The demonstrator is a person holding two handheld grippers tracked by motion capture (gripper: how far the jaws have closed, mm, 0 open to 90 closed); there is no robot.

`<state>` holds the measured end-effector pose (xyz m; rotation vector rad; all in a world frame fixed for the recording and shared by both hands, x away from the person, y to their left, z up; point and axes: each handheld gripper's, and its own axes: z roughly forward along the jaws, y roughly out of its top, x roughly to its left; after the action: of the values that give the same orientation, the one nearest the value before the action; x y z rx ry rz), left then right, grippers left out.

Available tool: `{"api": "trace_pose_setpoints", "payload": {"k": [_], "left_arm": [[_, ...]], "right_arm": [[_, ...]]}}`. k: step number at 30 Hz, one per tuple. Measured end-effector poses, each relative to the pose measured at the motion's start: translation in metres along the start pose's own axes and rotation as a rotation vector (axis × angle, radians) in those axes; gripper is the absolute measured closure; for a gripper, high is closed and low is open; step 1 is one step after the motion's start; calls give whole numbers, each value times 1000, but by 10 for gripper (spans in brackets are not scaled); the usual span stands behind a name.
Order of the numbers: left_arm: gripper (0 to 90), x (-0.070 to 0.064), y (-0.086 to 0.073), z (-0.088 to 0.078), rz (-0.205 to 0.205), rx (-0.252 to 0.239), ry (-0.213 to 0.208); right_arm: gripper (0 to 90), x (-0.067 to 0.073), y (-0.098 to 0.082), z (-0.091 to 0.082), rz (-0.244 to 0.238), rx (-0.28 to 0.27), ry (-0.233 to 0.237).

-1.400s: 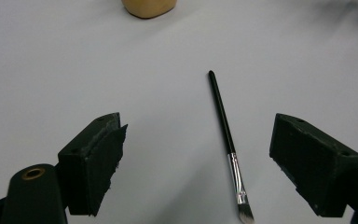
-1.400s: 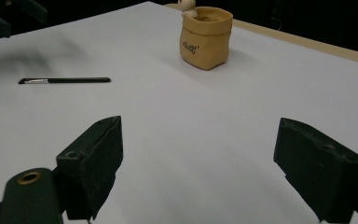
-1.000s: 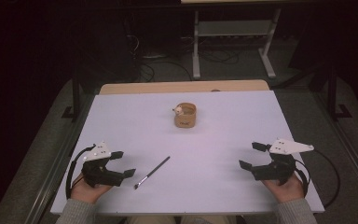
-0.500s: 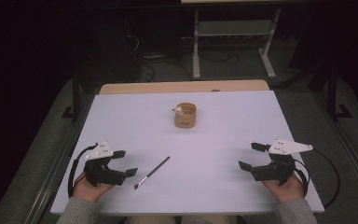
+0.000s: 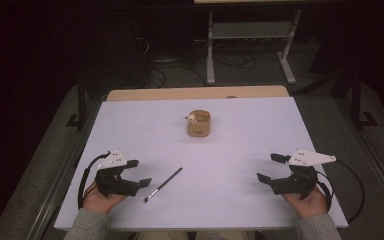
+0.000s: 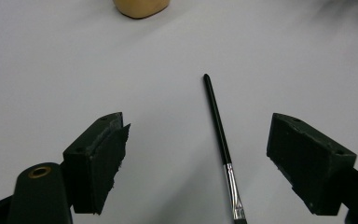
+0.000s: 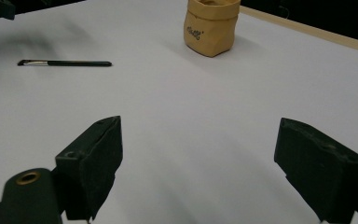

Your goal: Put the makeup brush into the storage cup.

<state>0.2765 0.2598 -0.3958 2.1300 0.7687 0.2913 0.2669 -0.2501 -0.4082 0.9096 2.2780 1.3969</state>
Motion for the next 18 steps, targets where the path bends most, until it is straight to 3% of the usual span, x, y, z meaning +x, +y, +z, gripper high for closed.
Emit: {"api": "trace_pose_setpoints", "payload": {"k": [18], "left_arm": [[262,-5,13,21,34,41,-18]], "right_arm": [[153,2,0,0,-14,18,-7]]}}
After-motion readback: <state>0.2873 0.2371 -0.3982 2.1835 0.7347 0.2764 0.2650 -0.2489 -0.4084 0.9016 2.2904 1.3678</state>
